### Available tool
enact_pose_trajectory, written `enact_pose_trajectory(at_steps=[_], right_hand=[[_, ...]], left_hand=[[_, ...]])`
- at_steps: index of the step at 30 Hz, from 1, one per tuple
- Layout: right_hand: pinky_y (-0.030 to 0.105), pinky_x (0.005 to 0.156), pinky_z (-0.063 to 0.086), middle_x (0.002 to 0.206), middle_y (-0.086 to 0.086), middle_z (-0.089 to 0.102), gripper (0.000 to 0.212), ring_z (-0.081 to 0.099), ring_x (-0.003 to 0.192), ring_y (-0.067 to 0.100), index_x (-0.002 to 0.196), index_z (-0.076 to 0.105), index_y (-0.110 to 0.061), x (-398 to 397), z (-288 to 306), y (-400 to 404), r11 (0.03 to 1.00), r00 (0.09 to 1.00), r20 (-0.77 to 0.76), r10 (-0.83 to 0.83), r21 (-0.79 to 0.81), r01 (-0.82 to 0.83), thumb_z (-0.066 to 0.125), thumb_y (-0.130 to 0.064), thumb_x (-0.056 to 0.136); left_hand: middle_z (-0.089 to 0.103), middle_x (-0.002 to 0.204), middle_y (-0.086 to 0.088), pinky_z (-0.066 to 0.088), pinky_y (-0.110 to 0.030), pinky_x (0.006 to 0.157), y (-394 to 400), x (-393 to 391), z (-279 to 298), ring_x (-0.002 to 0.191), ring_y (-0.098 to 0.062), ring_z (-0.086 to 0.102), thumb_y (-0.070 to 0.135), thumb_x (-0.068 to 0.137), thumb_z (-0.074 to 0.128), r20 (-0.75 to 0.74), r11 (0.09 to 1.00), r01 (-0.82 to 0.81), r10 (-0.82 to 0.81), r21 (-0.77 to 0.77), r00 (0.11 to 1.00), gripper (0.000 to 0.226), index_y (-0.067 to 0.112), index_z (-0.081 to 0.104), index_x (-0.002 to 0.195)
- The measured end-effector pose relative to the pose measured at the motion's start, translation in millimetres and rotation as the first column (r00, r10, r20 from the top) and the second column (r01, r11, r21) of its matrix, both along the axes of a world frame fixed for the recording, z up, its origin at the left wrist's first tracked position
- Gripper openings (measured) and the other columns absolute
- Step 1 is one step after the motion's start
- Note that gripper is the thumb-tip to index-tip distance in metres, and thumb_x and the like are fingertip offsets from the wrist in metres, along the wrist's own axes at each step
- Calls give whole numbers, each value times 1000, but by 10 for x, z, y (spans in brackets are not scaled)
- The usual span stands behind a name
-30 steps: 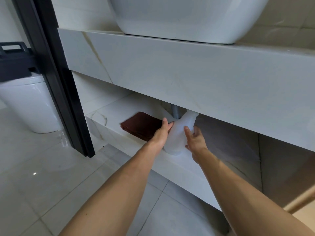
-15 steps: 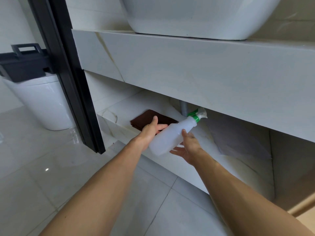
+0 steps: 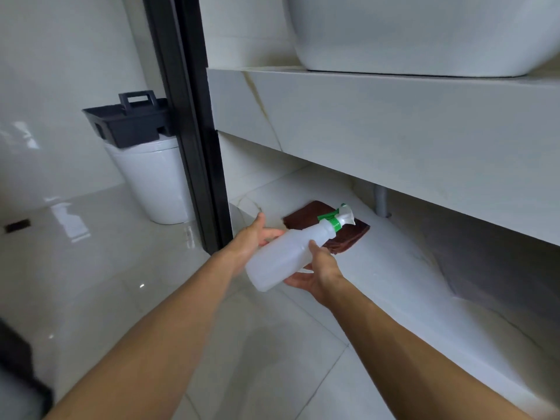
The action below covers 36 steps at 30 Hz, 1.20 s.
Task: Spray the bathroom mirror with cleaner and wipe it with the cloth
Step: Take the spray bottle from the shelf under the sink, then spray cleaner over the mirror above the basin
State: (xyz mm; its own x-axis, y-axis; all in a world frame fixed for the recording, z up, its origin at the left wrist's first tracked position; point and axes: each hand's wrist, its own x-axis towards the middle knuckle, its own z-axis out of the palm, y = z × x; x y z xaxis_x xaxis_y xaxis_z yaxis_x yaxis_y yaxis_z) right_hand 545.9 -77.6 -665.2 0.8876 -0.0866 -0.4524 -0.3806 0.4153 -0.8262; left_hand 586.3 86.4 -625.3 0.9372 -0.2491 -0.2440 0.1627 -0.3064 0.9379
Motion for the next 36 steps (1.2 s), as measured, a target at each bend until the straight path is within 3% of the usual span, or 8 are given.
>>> enact_pose_trajectory(at_steps=[4, 9, 16, 21, 24, 29, 32, 36], right_hand=[[59, 75, 59, 130, 15, 51, 32, 67, 98, 40, 132, 42, -22, 85, 64, 328, 992, 993, 17, 116, -58, -114, 42, -39, 105], [59, 75, 59, 125, 10, 57, 30, 67, 100, 36, 130, 44, -26, 175, 235, 726, 950, 958, 56, 282, -158, -270, 40, -40, 104], [47, 68, 61, 108, -2, 61, 27, 66, 95, 25, 125, 44, -33, 320, 638, 1126, 880, 883, 145, 447, -248, -405, 42, -46, 102], [47, 73, 60, 113, -1, 64, 32, 65, 99, 23, 123, 50, -27, 510, 1032, 1209, 852, 843, 231, 486, -342, -397, 47, -48, 99], [42, 67, 57, 115, -3, 63, 35, 64, 99, 20, 124, 48, -28, 629, 1283, 1216, 843, 814, 302, 497, -392, -369, 52, -50, 97], [33, 57, 50, 104, -4, 62, 36, 64, 88, 17, 117, 48, -29, 802, 1869, 1306, 854, 793, 415, 445, -464, -236, 62, -50, 91], [38, 67, 52, 112, 2, 62, 43, 64, 98, 25, 122, 49, -24, 864, 2373, 1387, 846, 765, 462, 448, -497, -195, 66, -48, 90], [47, 85, 56, 115, 4, 64, 39, 64, 101, 25, 119, 49, -24, 856, 3238, 1398, 824, 726, 475, 498, -519, -226, 66, -44, 91]], left_hand=[[66, 129, 0, 31, -46, 107, 421, -107, 96, 124, -16, 54, 66, 99, 3, -12, 996, -82, 82, 37, 997, 83, 25, 72, 122], [72, 116, 13, 40, -50, 103, 936, -276, 271, 114, -14, 61, 72, 96, 5, -49, 979, -205, 205, 19, 977, 85, 30, 78, 107], [72, 116, 10, 48, -49, 96, 1267, -533, 595, 111, -16, 64, 76, 93, 7, 45, 926, -376, 377, -29, 925, 86, 30, 80, 102], [73, 112, 11, 52, -40, 88, 1202, -547, 833, 106, -14, 65, 71, 96, 7, 204, 889, -441, 458, -123, 865, 82, 31, 79, 103], [71, 115, 10, 54, -32, 75, 1143, -476, 961, 100, -11, 66, 68, 98, 8, 273, 864, -462, 502, -199, 821, 78, 32, 78, 101], [73, 108, 8, 54, -30, 72, 1085, -333, 1322, 92, -11, 66, 64, 100, 12, 359, 835, -477, 549, -273, 754, 69, 36, 75, 95], [73, 99, 17, 52, -24, 70, 1045, -296, 1673, 91, -7, 68, 60, 102, 18, 420, 789, -530, 614, -310, 669, 63, 33, 75, 102], [70, 106, 11, 54, -27, 78, 1010, -262, 2464, 97, -13, 65, 42, 107, 32, 425, 760, -567, 648, -317, 632, 39, 27, 68, 110]])
